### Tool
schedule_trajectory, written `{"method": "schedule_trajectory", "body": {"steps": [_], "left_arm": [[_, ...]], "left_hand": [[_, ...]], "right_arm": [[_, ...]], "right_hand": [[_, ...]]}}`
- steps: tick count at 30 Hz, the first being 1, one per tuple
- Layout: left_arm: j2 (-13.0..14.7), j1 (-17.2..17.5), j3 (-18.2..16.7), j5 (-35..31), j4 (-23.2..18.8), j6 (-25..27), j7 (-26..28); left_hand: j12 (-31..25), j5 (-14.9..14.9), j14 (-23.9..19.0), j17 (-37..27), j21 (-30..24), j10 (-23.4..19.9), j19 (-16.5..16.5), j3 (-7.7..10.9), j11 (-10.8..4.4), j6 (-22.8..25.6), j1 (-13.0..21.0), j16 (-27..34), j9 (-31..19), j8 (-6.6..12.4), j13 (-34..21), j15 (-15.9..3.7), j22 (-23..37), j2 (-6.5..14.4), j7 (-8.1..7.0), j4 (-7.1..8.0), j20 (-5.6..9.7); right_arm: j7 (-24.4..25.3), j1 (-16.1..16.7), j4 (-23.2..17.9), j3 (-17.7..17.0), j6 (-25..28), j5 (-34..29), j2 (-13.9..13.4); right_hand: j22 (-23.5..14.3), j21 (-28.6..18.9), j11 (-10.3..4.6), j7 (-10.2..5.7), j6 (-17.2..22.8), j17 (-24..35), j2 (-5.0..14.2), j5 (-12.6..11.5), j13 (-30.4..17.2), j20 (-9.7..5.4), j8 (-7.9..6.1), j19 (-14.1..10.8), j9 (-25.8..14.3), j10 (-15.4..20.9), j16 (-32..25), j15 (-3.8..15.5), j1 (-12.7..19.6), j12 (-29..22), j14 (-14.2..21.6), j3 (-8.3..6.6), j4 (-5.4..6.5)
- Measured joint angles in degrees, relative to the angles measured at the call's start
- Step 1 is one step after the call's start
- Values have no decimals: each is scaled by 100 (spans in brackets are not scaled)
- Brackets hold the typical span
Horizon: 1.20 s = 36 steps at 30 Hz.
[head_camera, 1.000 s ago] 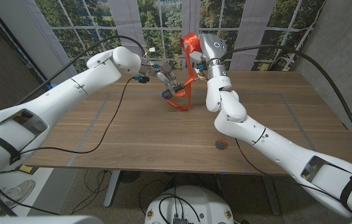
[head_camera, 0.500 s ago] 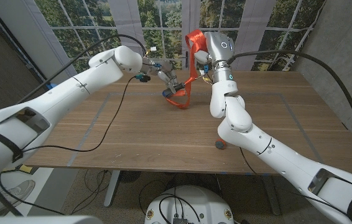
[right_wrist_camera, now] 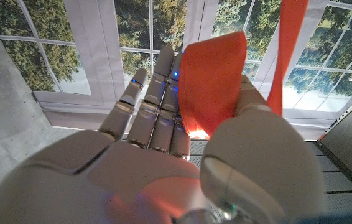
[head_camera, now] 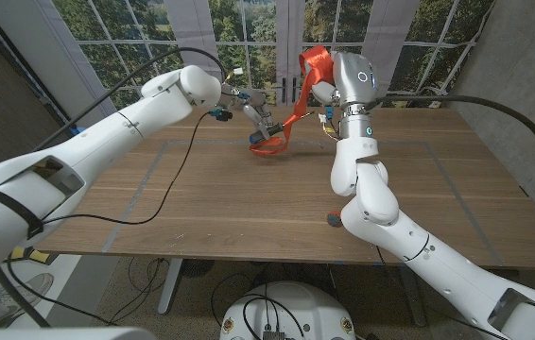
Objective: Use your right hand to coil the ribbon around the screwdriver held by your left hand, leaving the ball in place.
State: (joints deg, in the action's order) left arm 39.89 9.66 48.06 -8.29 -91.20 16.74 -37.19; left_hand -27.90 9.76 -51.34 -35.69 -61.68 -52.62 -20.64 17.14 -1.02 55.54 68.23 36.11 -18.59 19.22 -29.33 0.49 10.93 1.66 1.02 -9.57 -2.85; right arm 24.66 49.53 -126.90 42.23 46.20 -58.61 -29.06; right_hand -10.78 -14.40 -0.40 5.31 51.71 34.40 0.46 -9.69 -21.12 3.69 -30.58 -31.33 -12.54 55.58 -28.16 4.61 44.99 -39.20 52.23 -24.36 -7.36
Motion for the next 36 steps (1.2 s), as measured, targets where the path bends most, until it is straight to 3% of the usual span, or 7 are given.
{"method": "schedule_trajectory", "body": {"steps": [17, 36], "left_arm": [[-251, -188, 91, -79, 229, -82, 56], [-393, -276, 113, -101, 325, -105, 193]], "left_hand": [[22, -1, 0, -3, -43, -21, -1, -1, 21, 21, 23, -6, 0, -46, -2, 0, 0, -23, 21, 1, -1], [45, -13, 0, -3, -106, -20, 51, -10, 20, 71, 49, 15, 0, -119, -31, 0, -28, -49, 70, 10, -10]], "right_arm": [[207, 1191, -584, -384, -24, -262, -57], [391, 2216, -755, -712, 255, -52, 71]], "right_hand": [[0, 0, 1, 0, 0, 28, 0, 7, 18, 0, 0, 0, 0, -1, 22, -9, 0, 11, 11, -10, 10], [0, 22, 3, 0, 0, 53, 0, -6, 12, 0, 0, 0, 0, -2, 22, -2, 0, -23, 20, -7, 10]]}}
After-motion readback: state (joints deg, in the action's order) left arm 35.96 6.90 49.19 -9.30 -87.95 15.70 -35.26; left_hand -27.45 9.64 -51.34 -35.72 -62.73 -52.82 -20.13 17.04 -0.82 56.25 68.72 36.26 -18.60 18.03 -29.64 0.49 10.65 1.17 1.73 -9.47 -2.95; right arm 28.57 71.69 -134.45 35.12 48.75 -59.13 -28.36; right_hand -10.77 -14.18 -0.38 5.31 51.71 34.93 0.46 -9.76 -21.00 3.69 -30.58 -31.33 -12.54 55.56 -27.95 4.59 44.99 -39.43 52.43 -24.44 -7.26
